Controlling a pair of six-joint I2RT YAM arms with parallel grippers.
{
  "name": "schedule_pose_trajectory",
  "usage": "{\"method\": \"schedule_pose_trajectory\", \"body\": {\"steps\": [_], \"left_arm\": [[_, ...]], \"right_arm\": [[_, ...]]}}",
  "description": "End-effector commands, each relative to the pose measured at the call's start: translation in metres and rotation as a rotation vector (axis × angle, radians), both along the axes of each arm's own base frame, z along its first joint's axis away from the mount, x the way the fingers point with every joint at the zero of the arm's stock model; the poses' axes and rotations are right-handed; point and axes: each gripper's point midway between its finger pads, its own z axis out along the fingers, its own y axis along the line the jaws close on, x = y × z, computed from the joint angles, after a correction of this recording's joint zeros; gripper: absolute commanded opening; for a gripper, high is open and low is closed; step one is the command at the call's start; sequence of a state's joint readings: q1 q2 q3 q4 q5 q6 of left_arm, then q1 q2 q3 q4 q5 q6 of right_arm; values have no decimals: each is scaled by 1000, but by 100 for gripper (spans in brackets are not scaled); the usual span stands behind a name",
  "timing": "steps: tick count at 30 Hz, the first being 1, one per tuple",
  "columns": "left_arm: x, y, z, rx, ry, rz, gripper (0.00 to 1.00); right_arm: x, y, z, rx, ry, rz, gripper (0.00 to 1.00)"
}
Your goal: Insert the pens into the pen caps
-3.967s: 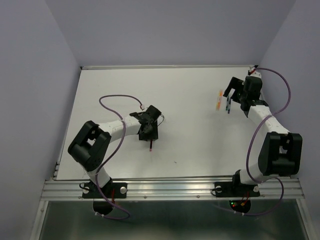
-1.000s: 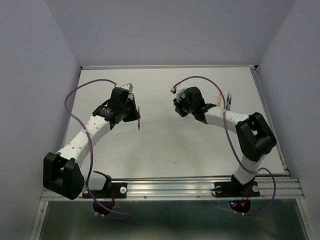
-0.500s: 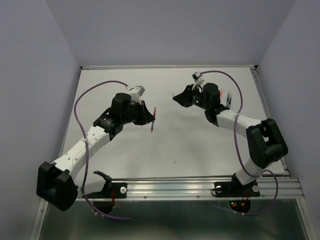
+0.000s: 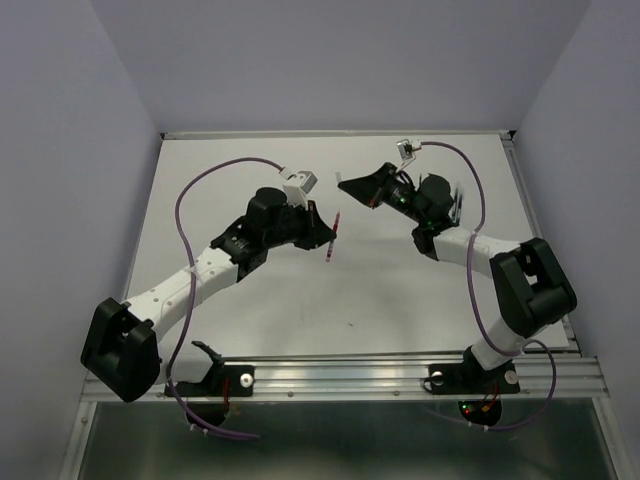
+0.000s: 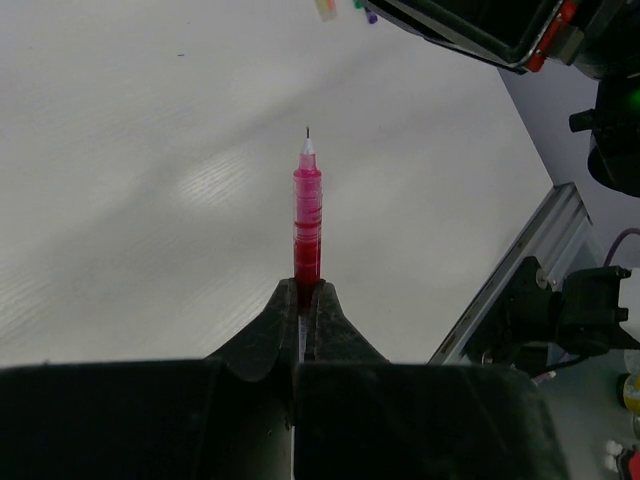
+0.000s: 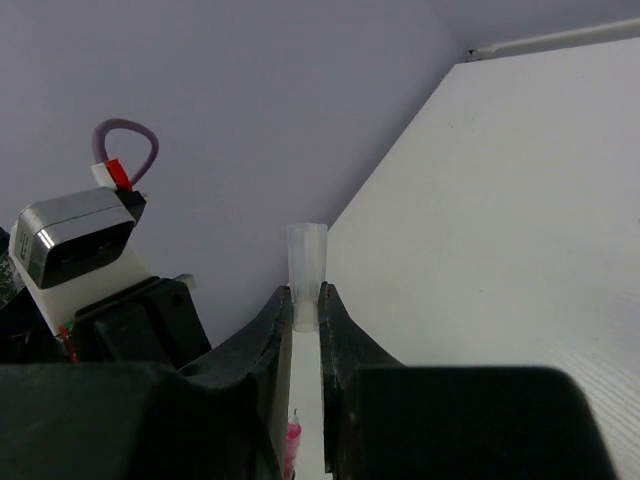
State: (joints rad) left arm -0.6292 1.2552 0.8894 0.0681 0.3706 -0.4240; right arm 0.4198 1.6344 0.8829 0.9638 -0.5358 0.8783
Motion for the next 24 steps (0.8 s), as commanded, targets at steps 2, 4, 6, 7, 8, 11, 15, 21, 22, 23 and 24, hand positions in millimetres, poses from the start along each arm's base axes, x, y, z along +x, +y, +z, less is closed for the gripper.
{"method": "schedule_pose_trajectory", "body": {"steps": [2,4,6,7,8,11,15,21,22,23,24], "left_arm": [[19,-12,35,-80,-112,28,0],[23,-15,43,-105,-133,30,0],[26,-16,48,-121,-146,38,0],[27,-17,51,-128,-152,43,0],[29,-17,52,-133,-156,50,0],[28,-19,56,-155,-163,41,0],[29,-21,59,-165,-169,39,0],[32,-21,59,-165,-165,50,0],[32,-22,58,-166,-163,47,0],[32,-22,57,-163,-161,45,0],[32,-21,56,-162,-160,47,0]], "right_arm": [[-20,-1,34,78,-75,30,7],[-21,-2,31,74,-66,30,8],[-21,-2,28,67,-63,28,8],[-21,-2,27,64,-61,23,8],[-21,-3,26,59,-63,21,8],[-21,-4,26,64,-71,9,9],[-22,-5,27,75,-82,11,9],[-26,-6,30,108,-87,20,10],[-25,-6,31,113,-85,17,10],[-25,-6,32,116,-88,19,11],[-25,-5,33,116,-87,21,11]]}}
